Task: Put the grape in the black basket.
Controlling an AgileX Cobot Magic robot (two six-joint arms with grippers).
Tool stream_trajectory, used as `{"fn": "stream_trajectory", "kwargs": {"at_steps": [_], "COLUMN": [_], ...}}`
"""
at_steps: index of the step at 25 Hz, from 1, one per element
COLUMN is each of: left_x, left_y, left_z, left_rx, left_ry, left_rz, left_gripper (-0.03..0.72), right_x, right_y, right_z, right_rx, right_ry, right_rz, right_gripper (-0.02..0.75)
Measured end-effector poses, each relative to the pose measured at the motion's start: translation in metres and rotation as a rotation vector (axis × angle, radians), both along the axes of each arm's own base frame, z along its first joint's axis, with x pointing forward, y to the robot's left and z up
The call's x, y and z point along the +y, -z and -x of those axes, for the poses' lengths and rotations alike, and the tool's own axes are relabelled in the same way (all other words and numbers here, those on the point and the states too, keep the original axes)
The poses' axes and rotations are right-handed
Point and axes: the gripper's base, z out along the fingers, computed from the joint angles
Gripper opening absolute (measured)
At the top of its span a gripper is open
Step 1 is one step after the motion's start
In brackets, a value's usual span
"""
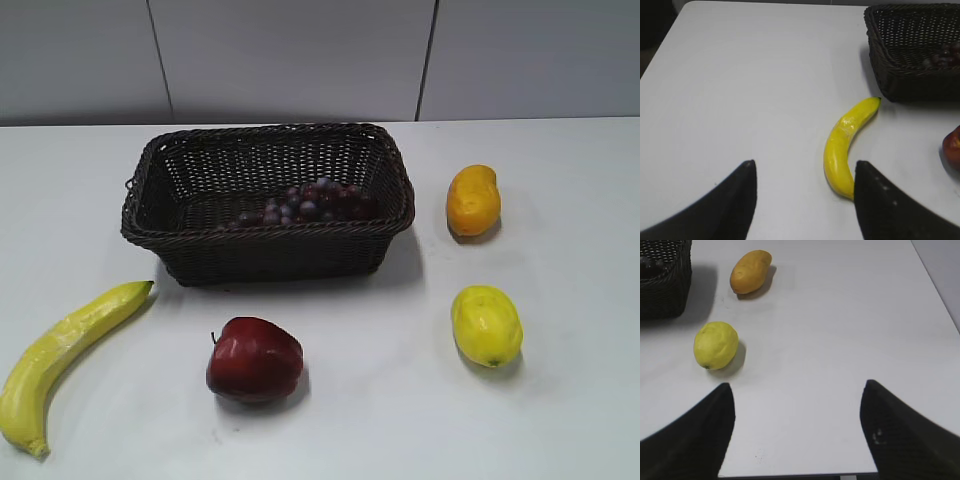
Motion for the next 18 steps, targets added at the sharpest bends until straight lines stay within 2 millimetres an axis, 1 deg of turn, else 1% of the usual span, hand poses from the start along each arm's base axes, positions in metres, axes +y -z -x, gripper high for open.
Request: {"fn": "stream_trajectory", "kwargs": {"at_steps": [4,8,18], "left_x": [0.0000,0.0001,0.0001], "left_y": [0.0000,-0.0002,-0.0004], "left_z": [0.0003,0.0049,0.0056], "left_rx": [-0.002,-0.038,-0.045], "left_ry": [0.000,0.000,0.000], "left_rz": [0.000,0.001,0.001], "left_gripper": [0.585,0.585,0.585], "right_x": [0.0000,0.0000,0.0000], "right_y": [0.0000,0.0000,0.0001], "right_z": [0.0000,0.0000,0.0000], "right_rx": [0.000,0.000,0.001], "right_ry": [0.000,0.000,0.000], "right_rz": [0.000,0.000,0.000], "right_gripper": [0.593,0.593,0.593]}}
